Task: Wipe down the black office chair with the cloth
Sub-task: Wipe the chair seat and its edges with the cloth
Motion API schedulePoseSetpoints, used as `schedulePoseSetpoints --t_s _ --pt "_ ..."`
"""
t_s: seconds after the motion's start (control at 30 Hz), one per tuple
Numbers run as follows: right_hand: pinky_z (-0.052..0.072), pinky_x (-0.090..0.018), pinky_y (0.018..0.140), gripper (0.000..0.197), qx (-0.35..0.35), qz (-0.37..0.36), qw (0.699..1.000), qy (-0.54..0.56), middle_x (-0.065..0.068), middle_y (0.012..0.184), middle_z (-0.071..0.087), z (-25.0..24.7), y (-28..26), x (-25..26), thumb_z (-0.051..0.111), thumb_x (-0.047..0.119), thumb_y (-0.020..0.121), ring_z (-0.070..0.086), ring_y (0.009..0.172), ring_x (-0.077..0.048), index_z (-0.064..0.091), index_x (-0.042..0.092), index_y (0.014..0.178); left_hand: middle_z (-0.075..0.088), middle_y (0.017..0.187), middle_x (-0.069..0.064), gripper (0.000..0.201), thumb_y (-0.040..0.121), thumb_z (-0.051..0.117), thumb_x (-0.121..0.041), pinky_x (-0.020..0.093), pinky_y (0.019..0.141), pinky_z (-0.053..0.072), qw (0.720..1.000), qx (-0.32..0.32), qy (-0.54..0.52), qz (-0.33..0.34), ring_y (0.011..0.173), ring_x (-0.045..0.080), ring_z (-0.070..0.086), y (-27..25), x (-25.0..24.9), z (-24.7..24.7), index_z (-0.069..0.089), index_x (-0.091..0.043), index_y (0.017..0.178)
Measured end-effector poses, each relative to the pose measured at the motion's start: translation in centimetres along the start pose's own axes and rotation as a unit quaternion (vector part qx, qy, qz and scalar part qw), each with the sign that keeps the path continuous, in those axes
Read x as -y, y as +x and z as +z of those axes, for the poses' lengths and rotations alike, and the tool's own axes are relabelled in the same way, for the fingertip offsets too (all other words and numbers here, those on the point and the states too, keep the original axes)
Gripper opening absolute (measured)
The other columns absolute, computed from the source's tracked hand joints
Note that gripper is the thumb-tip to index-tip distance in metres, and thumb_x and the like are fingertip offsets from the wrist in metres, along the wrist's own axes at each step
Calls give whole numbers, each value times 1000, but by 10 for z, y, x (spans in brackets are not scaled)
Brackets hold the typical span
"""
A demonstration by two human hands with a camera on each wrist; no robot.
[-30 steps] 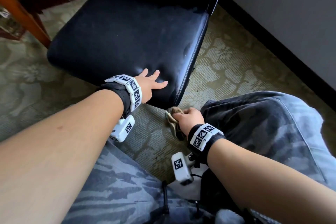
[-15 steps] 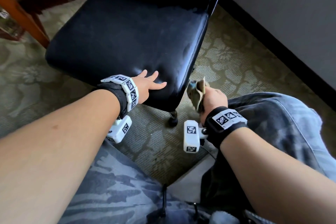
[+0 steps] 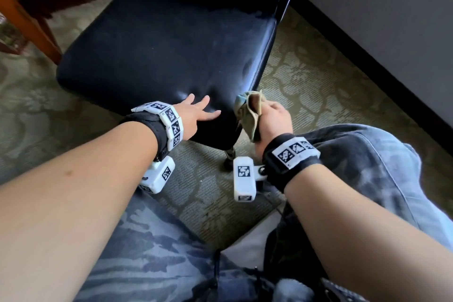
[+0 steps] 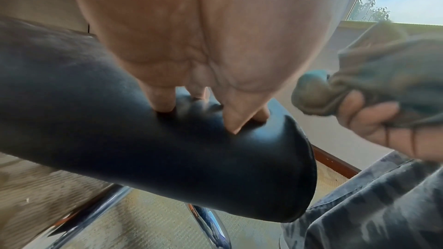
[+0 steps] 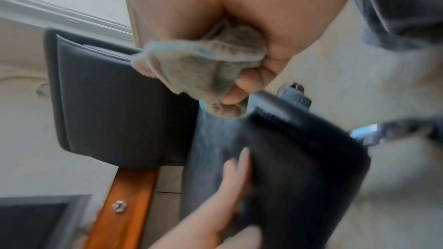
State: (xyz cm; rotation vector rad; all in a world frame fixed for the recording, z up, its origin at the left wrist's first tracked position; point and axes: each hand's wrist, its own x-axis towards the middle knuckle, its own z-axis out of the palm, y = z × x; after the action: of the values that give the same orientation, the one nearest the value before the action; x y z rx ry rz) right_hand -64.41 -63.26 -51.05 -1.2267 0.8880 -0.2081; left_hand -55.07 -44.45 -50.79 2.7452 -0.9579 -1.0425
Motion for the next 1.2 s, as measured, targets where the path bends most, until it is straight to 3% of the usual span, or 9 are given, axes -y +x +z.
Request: schedulePoseSetpoints --t_s 0.13,0.23,0.33,0.5,0.67,0.8,0.97,1.03,1.2 --pt "56 -40 70 22 7 -57 972 -226 0 71 68 -7 -3 -16 76 31 74 64 66 -20 57 20 75 -11 174 -16 93 98 30 12 32 127 17 1000 14 -16 -3 161 24 -16 2 3 -1 17 -56 160" --pt "42 -26 63 19 78 -86 903 -414 10 70 62 -17 -11 -37 73 27 85 57 66 -8 56 21 78 -11 174 -16 94 98 30 11 34 128 17 1000 21 -19 -8 161 23 -17 3 6 0 16 -58 160" --pt "53 -27 68 14 153 -80 849 -499 7 74 70 -19 -14 -31 75 28 81 67 73 -13 66 18 84 -11 174 -16 91 100 30 9 34 128 18 1000 20 -7 -11 161 23 -15 1 4 -3 15 -58 160" --pt "61 -42 72 18 -5 -115 956 -269 0 72 73 -5 11 -9 70 33 71 72 73 -22 63 21 82 -9 174 -16 88 101 30 7 42 127 24 1000 1 -6 -14 162 24 -14 1 1 1 17 -58 159" --pt "43 -23 64 16 51 -107 912 -392 8 68 65 -9 7 -28 72 24 83 63 68 -13 59 20 74 -6 175 -16 85 101 30 4 47 129 19 999 -36 -30 -4 162 23 -14 3 10 16 23 -59 158" --pt "43 -22 63 16 129 -49 849 -510 4 71 68 -28 3 -44 74 27 84 67 73 -19 63 18 75 -3 174 -18 81 103 29 2 32 124 25 998 -47 -48 -11 162 21 -12 1 10 11 27 -61 155" --pt "59 -38 68 21 -11 -81 950 -301 0 68 70 -24 11 -34 77 31 77 70 70 -24 64 14 77 -5 174 -17 76 105 31 -3 46 130 16 997 -54 -49 -15 162 22 -14 -2 4 13 27 -58 157" --pt "57 -34 71 13 -3 -136 951 -278 4 72 71 -14 16 -16 75 28 78 69 73 -18 64 20 77 -6 174 -17 77 103 32 -2 52 130 13 997 -54 -57 -16 162 22 -15 -3 4 15 28 -58 157" --pt "61 -36 72 14 -7 -96 949 -301 3 75 73 -11 39 -3 74 26 82 71 71 -18 61 20 77 4 174 -18 65 107 39 -11 32 124 26 995 -70 -63 -23 163 17 -5 -11 -5 1 37 -55 155"
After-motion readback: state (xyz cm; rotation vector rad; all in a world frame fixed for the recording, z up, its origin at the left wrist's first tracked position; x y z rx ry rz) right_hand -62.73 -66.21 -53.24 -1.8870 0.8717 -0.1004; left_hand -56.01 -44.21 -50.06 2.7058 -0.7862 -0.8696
